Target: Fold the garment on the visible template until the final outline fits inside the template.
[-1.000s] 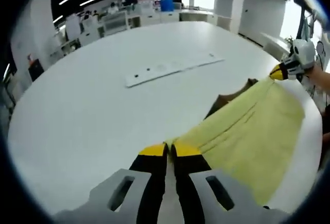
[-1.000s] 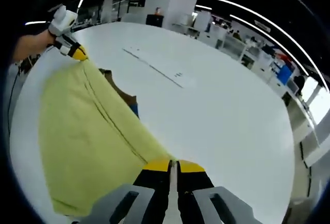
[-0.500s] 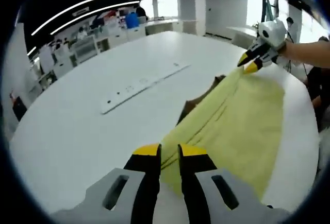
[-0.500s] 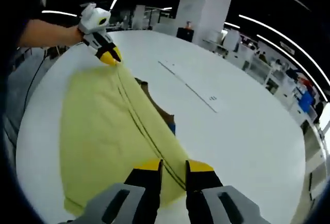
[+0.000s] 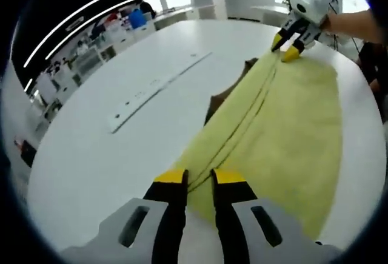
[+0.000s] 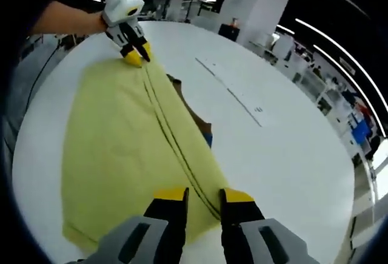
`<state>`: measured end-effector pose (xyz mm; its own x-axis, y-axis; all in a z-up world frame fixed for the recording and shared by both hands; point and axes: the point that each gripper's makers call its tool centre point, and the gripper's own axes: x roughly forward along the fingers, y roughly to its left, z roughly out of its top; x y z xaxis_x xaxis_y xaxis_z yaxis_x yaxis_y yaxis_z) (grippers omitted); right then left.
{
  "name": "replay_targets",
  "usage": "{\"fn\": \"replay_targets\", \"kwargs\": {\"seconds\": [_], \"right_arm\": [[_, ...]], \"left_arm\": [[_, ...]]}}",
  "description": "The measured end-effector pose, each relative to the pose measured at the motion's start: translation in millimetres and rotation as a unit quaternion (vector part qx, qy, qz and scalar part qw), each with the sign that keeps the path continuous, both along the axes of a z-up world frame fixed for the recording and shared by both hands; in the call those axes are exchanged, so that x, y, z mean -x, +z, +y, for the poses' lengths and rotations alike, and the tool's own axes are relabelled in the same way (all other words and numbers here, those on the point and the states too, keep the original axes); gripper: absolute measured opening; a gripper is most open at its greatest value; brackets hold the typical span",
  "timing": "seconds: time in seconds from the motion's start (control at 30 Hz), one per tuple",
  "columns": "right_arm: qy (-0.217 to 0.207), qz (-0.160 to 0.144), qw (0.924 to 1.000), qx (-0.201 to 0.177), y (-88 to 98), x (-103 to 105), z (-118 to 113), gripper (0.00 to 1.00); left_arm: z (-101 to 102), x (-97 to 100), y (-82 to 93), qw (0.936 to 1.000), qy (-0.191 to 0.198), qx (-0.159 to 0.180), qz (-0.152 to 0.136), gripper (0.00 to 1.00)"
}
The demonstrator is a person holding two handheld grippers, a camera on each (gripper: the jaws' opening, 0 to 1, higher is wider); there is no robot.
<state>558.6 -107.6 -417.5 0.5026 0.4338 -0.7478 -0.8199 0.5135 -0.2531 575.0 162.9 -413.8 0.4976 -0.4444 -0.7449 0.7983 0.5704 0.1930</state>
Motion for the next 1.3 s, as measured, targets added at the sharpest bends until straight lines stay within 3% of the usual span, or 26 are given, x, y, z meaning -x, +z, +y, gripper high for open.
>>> {"fn": "replay_targets", "kwargs": {"seconds": [0.27, 0.47, 0.6, 0.8, 0.93, 1.0, 1.13, 1.3], "right_arm": [[-0.002, -0.003, 0.9999, 0.015, -4.7, -4.0, -2.1, 0.0], [0.0, -0.009, 0.9997, 0.023, -3.9, -5.1, -1.3, 0.0], [-0.015, -0.023, 0.9996, 0.005, 6.3, -11.4, -1.4, 0.0], [-0.056, -0.037, 0.9973, -0.028, 18.0, -27.8, -5.0, 0.0], [-0.08, -0.028, 0.9955, -0.042, 13.1, -34.0, -5.4, 0.0], [-0.097, -0.018, 0.9933, -0.059, 10.2, -36.0, -5.5, 0.0], [-0.123, -0.013, 0.9897, -0.072, 11.4, -37.2, -13.5, 0.13], [-0.133, -0.017, 0.9868, -0.091, 20.0, -35.3, -17.2, 0.14]], "left_arm": [[-1.6, -1.6, -1.0, 0.9999, -0.005, -0.014, -0.007, 0.04], [0.1, -1.6, -0.6, 0.9998, -0.002, -0.016, -0.012, 0.0], [-0.4, -4.9, 7.0, 0.9997, 0.0, -0.006, -0.023, 0.0], [1.2, -19.8, 21.6, 0.9982, 0.04, 0.023, -0.039, 0.0], [0.2, -29.2, 20.2, 0.9934, 0.101, 0.052, -0.017, 0.0], [-4.3, -30.4, 19.5, 0.9929, 0.102, 0.061, -0.013, 0.0], [-6.2, -27.9, 21.7, 0.992, 0.106, 0.066, -0.014, 0.04], [2.8, -29.8, 29.9, 0.9853, 0.14, 0.098, -0.013, 0.08]]}}
